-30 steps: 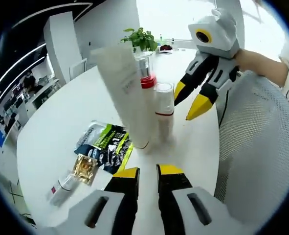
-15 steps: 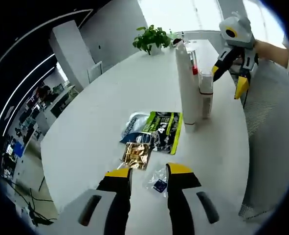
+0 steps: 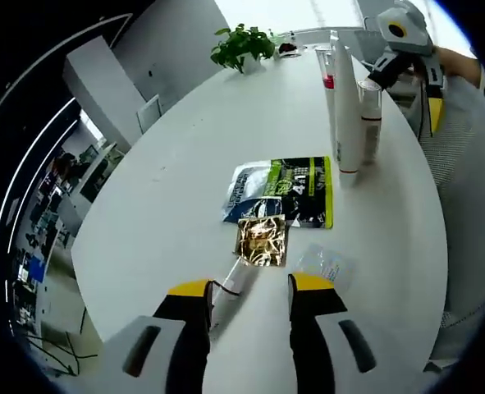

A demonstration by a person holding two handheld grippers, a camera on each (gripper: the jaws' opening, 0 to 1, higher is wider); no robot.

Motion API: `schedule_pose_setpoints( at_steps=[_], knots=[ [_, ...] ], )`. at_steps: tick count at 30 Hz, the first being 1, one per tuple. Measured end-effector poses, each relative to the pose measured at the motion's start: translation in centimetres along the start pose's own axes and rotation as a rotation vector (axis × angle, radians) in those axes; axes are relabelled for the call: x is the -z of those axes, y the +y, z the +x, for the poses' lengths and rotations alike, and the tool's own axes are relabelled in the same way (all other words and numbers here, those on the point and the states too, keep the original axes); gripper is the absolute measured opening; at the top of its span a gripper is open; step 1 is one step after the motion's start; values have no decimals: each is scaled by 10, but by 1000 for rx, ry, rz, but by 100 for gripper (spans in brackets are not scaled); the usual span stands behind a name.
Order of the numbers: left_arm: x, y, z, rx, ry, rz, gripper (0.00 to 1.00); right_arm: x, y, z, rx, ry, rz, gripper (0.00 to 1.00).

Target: Arrange the skincare products in the storage area until every visible bottle or jar stands upright without overlapping.

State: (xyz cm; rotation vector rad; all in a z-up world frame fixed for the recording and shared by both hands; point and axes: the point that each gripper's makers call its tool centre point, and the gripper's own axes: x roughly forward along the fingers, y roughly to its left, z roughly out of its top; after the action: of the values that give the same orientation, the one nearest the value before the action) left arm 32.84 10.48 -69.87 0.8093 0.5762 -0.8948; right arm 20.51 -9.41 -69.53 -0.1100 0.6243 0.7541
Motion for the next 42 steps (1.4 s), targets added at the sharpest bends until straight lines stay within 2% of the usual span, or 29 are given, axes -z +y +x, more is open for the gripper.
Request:
schedule_pose_setpoints(
  at_steps=[2, 4, 9, 16, 22, 27, 31, 38, 41, 42],
  knots=[
    [7, 6, 4, 4, 42, 53, 36, 0, 1, 1, -1, -1, 3, 81],
    [11, 7, 9, 12, 69, 69, 37, 1, 2, 2, -5, 1, 11, 82],
    [15, 18, 20, 29, 77, 54, 38, 4, 5, 4, -12, 16, 11, 81],
    [18, 23, 38, 94, 88, 24, 36, 4, 2, 6, -15, 22, 26, 81],
    [28, 22, 49, 150, 142, 42, 33, 6, 4, 5, -20, 29, 31, 81],
    [33, 21, 57, 192, 160, 23, 32, 5, 5, 7, -30, 25, 40, 80],
    [39, 31, 67, 205, 177, 30, 31, 6, 5, 6, -33, 27, 47, 80],
    [39, 24, 65, 224, 188, 38, 26, 5, 4, 6, -38, 23, 55, 79],
    [44, 18, 67, 269, 215, 36, 23, 5, 3, 6, -38, 22, 59, 79],
    [42, 20, 71, 260, 199, 12, 23, 5, 3, 6, -38, 23, 60, 79]
  ],
)
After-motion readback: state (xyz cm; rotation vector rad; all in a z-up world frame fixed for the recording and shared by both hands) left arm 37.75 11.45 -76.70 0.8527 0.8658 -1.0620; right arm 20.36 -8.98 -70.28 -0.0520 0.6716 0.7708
